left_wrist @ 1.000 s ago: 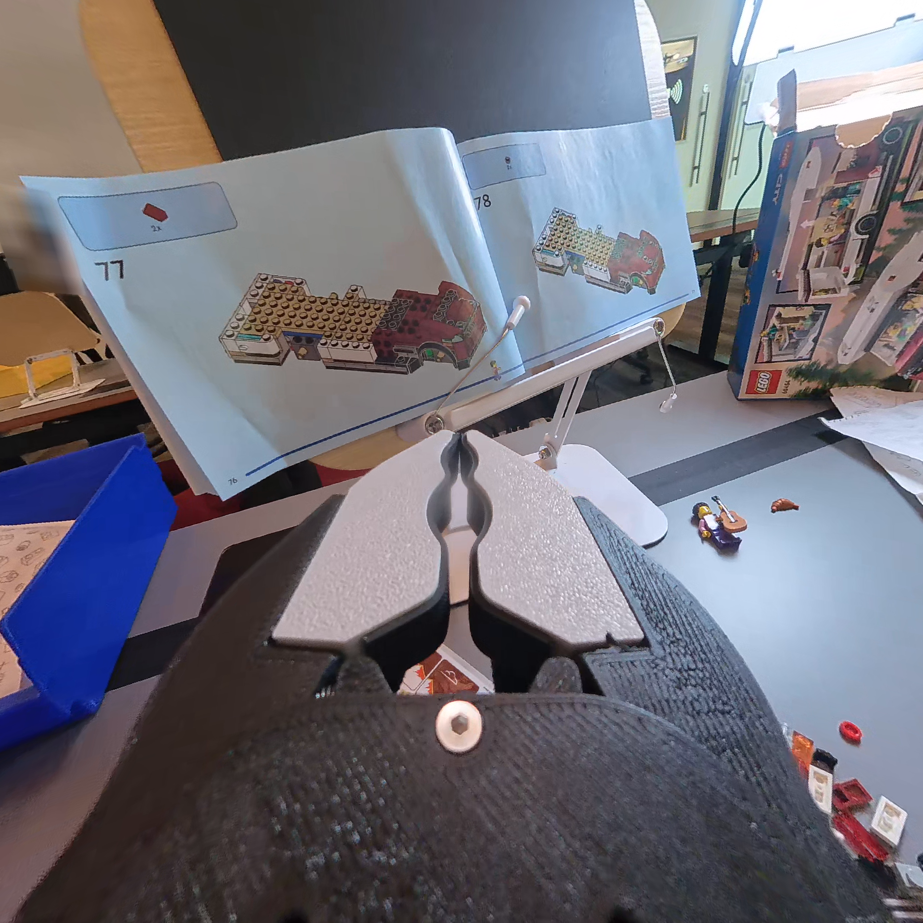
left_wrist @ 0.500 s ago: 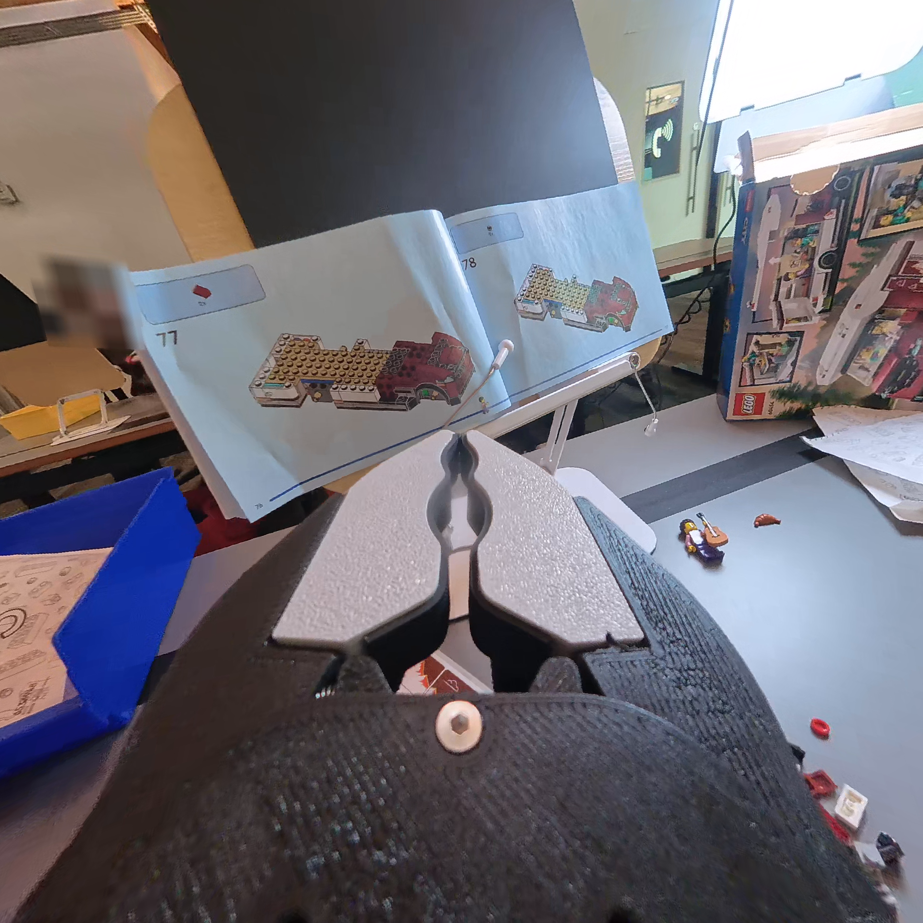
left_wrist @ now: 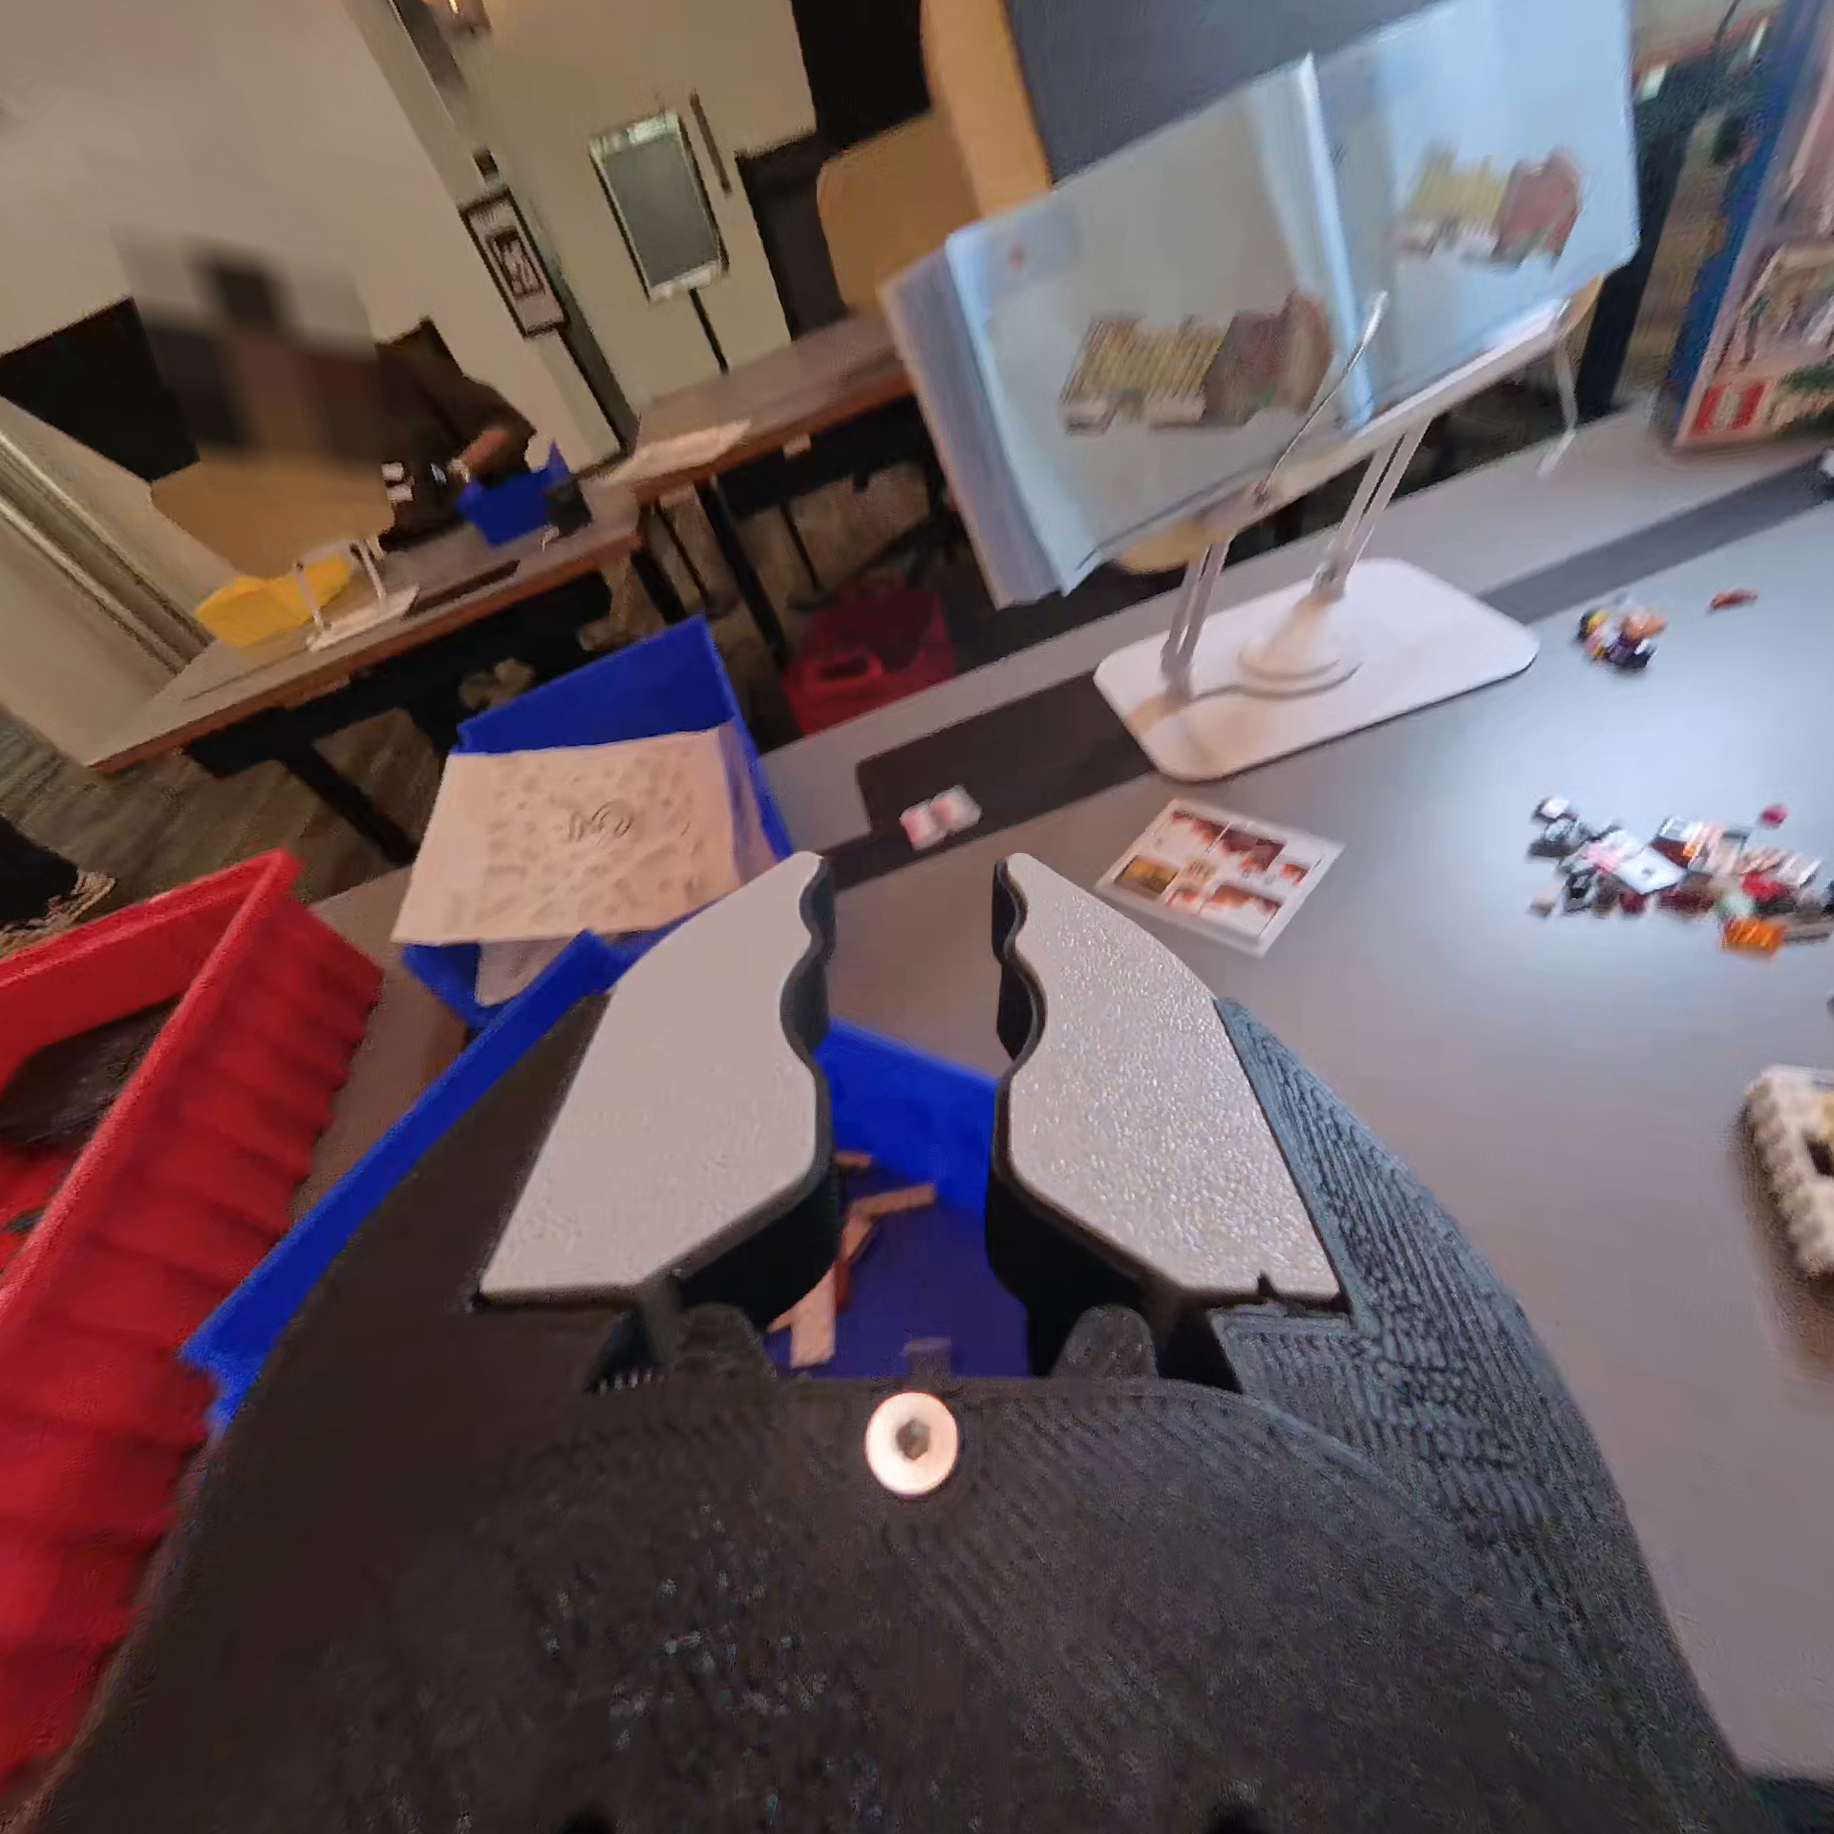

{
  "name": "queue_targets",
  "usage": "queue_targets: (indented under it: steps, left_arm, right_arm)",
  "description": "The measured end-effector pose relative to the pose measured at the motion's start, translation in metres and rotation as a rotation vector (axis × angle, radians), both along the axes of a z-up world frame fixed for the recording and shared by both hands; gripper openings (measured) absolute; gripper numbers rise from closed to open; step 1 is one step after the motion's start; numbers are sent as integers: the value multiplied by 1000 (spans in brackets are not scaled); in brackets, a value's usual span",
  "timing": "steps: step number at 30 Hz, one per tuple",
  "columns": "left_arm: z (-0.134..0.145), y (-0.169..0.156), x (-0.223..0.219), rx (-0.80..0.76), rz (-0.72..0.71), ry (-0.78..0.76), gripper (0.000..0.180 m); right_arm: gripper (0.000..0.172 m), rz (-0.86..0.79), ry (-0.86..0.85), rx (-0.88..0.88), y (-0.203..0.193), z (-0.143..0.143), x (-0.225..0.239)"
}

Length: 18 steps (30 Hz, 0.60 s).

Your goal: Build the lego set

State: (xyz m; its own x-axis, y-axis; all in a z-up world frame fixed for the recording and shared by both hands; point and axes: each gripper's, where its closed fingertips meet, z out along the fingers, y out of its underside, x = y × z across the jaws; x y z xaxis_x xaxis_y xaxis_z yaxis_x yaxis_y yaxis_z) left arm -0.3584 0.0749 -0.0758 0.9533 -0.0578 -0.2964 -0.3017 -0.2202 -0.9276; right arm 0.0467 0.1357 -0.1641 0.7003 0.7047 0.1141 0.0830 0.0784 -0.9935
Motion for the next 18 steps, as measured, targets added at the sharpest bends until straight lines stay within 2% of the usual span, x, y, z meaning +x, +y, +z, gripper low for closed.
queue_targets:
  steps: [2,5,7,10,13,18]
  left_arm:
    - [-10,-14,-38,-130,13,14,30]
    - [-43,-29,-70,-369,-7,32,32]
    - [-70,-36,-72,-493,-47,78,35]
    - [-105,-47,-48,-598,-169,127,35]
    - [-121,-55,-5,-581,-315,141,33]
    - [-118,-61,91,-376,-539,18,29]
  right_arm:
    - [29,9,3,-16,0,-3,-2]
    - [29,11,4,-43,1,-9,-5]
    - [30,8,1,-56,2,-12,-6]
    - [30,-6,-10,-56,5,-15,-5]
    - [30,-18,-21,-61,7,-19,-4]
    - [30,-17,-37,-90,10,-29,-7]
